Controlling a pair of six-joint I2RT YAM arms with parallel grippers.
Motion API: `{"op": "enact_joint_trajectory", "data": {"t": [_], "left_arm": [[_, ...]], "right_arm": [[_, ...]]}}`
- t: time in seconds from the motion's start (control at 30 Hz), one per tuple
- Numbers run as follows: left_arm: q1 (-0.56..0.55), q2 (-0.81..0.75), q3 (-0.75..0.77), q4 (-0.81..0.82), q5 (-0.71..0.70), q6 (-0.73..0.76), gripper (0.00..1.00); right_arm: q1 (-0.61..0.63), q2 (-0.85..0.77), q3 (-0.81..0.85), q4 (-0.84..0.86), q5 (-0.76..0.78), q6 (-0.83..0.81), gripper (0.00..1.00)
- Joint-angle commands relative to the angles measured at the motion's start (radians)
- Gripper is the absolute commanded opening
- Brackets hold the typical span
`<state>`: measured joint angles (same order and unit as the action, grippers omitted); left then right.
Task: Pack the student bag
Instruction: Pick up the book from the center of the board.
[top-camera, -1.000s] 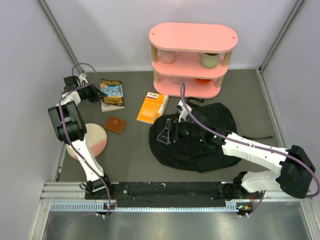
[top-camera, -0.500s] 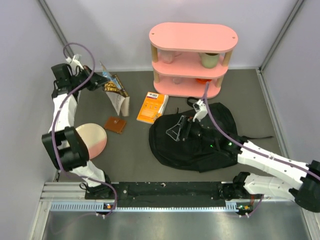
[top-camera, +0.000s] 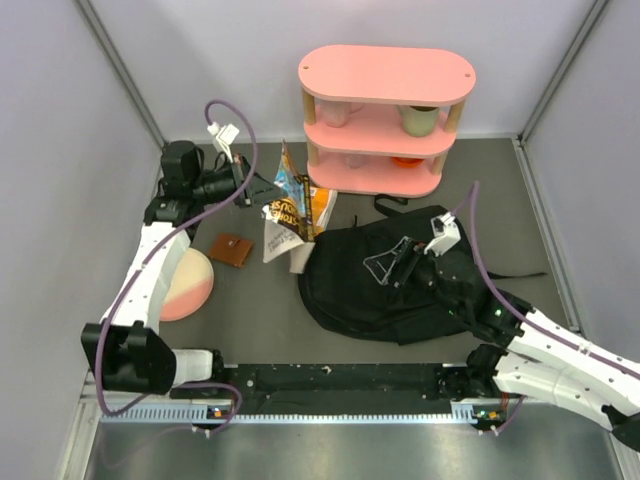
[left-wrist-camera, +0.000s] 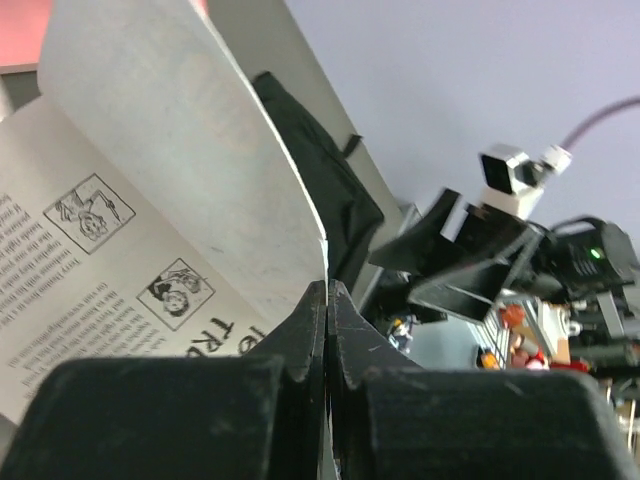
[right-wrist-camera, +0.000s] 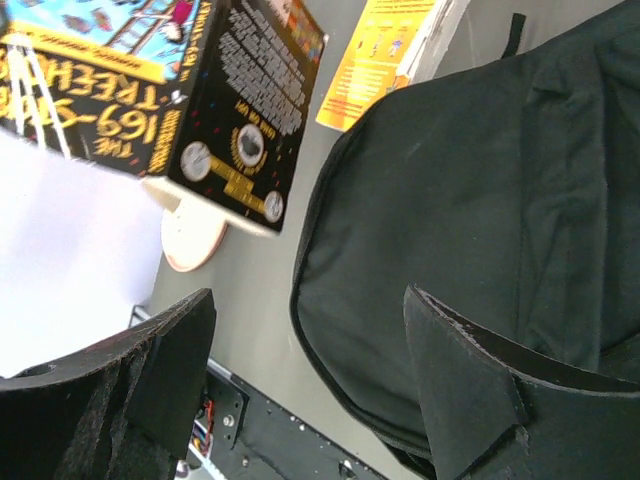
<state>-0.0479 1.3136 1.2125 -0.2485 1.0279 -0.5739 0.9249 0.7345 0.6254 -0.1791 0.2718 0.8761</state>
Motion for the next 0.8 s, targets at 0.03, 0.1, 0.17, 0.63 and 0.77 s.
{"op": "enact_joint_trajectory", "data": {"t": [0.03,0.1,0.17,0.63,0.77], "left_arm": [[-0.119,-0.111,-0.013,0.060,0.093,0.008,0.00],[-0.186,-0.112,-0.048,0.058,0.101,0.003,0.00],[-0.234,-0.119,-0.095,0.057,0.061,0.017,0.00],[-0.631,0.047,-0.291,0.367,-0.167,-0.145,0.00],[-0.694,0.140,-0.300,0.413,-0.227,-0.185,0.00]], "right_arm": [[-0.006,-0.058,-0.026,-0.042,0.070,0.047,0.75],[-0.008,-0.076,-0.035,-0.049,0.083,0.063,0.75],[-0.008,-0.095,-0.041,-0.065,0.105,0.076,0.75],[-0.008,-0.236,-0.102,-0.238,0.190,0.208,0.76],[-0.008,-0.262,-0.111,-0.332,0.205,0.274,0.77]]}}
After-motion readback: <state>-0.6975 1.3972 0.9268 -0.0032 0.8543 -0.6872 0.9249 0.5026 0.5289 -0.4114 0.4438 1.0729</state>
